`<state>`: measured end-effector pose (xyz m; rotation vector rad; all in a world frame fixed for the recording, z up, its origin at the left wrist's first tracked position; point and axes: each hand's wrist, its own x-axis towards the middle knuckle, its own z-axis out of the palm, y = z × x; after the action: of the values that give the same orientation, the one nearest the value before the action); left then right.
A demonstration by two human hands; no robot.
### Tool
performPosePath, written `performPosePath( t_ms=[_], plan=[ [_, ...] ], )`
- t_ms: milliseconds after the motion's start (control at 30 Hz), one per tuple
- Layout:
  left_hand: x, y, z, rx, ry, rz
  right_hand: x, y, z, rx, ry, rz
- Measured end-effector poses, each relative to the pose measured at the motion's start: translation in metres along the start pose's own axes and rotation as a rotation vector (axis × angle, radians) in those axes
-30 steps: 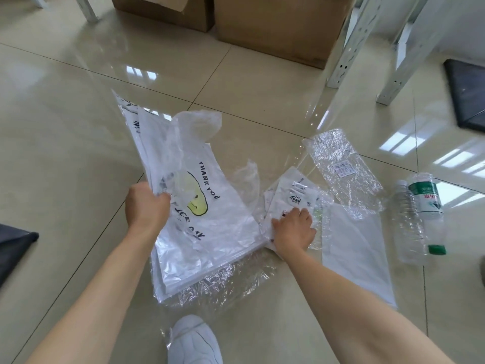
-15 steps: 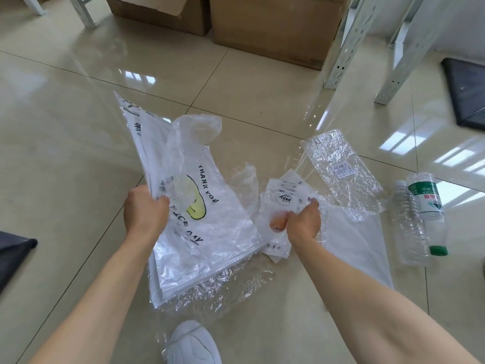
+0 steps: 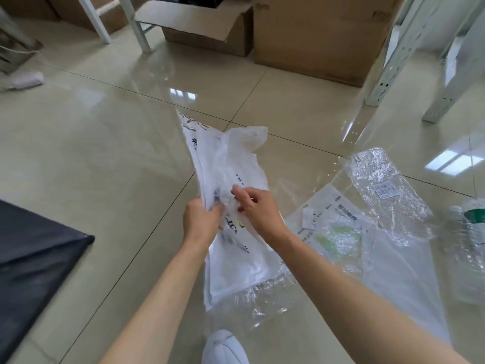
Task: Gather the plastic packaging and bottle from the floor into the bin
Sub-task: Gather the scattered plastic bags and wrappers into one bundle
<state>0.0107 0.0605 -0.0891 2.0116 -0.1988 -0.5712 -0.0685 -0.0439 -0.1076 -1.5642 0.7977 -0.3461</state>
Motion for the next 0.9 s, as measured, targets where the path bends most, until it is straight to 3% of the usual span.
performPosePath(
  t_ms=[133,300,467,700,800,900],
  plan=[
    [-0.005,0.0,0.0,-0.086,-0.032,0.001,-0.003,0.019,0.007,-0.176,-0.066,-0.03],
    [-0.009,0.002,-0.003,-0.186,-0.132,-0.054,-0.012,0.026,0.009,-0.112,-0.143,-0.037],
    [-0.002,-0.002,-0.005,-0.166,-0.076,-0.154,-0.014,0.029,0.015,-0.048,-0.226,-0.033],
    [0.011,-0.007,0.001,0.086,0.097,-0.124,-0.022,0.026,0.014,-0.054,-0.207,-0.041],
    [0.017,-0.013,-0.001,0.138,0.14,-0.107,-0.021,0.04,-0.005,-0.186,-0.044,-0.019],
    [0.019,-0.017,-0.001,0.161,0.153,-0.09,-0.012,0.075,-0.045,-0.662,0.312,0.179]
  ],
)
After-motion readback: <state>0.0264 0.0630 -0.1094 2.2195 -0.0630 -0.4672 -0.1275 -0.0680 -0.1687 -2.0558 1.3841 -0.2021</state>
